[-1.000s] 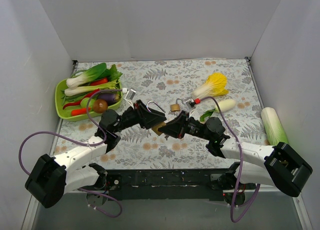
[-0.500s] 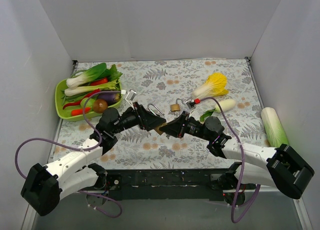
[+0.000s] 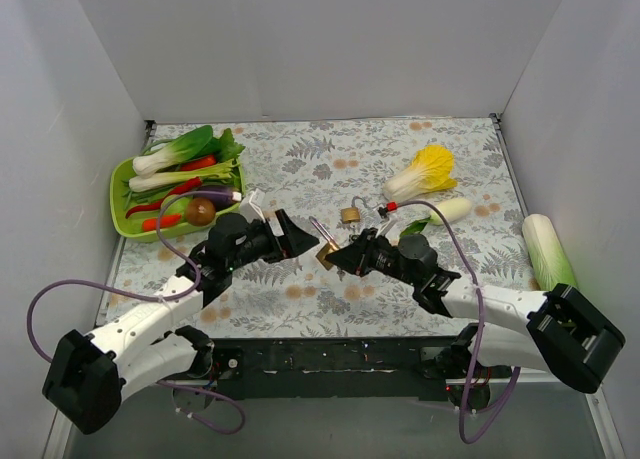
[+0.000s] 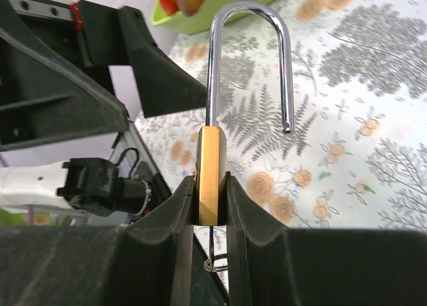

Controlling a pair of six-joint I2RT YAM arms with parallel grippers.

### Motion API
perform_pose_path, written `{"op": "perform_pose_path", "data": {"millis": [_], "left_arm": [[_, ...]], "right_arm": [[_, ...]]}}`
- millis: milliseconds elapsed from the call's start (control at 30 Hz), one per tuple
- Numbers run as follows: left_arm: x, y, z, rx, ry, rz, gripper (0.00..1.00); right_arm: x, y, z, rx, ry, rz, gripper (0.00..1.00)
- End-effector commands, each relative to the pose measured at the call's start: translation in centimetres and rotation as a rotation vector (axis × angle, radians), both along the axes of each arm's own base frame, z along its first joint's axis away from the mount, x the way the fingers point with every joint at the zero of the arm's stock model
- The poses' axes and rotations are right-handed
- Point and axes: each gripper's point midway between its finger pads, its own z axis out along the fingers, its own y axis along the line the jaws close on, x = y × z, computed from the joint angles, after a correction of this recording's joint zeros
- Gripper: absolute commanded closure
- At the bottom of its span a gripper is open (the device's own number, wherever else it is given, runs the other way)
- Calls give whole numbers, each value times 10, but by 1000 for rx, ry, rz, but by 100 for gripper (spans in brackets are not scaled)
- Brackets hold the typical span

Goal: Unlock with the key

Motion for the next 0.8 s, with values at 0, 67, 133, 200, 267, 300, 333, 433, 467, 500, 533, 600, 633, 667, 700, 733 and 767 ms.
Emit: {"op": "perform_pose_path", "data": {"millis": [0,67,133,200,267,300,333,433,467,500,533,600,633,667,700,733,767], "left_arm": [[17,8,2,43,1,29,2],[27,13,5,54,-3,31,2],[33,16,12,65,-44,-10,2],[37,17,21,98,-90,-72,2],[44,25,24,145,-110,-76,2],[52,27,38,159,-148,-72,2],[57,34,37,206,-167,-70,2],[74,47,45,290,-232,-15,2],[77,51,45,308,-245,5,2],[79,55,45,326,-257,21,2],[81,61,43,347,-269,51,2],[81,66,40,371,-295,62,2],[80,68,36,377,-299,68,2],[80,70,35,390,-307,72,2],[80,71,33,395,-306,74,2],[80,72,32,402,-306,76,2],[81,74,32,411,-307,85,2]], "right_arm": [[17,0,4,29,-20,-79,99],[18,1,-1,15,-10,-79,99],[21,1,-9,-5,1,-89,99],[25,2,-18,-31,16,-102,99],[26,4,-24,-48,25,-104,99],[29,5,-28,-60,36,-108,99],[30,6,-30,-65,38,-109,99],[35,9,-40,-89,63,-119,99],[35,11,-44,-97,72,-116,99],[36,12,-52,-118,93,-112,99],[36,13,-55,-127,100,-112,99],[36,14,-64,-141,129,-112,99],[36,15,-66,-143,140,-110,99],[35,16,-72,-153,156,-109,99],[34,17,-75,-155,168,-103,99],[34,19,-76,-152,181,-99,99],[34,20,-83,-162,200,-97,99]]}}
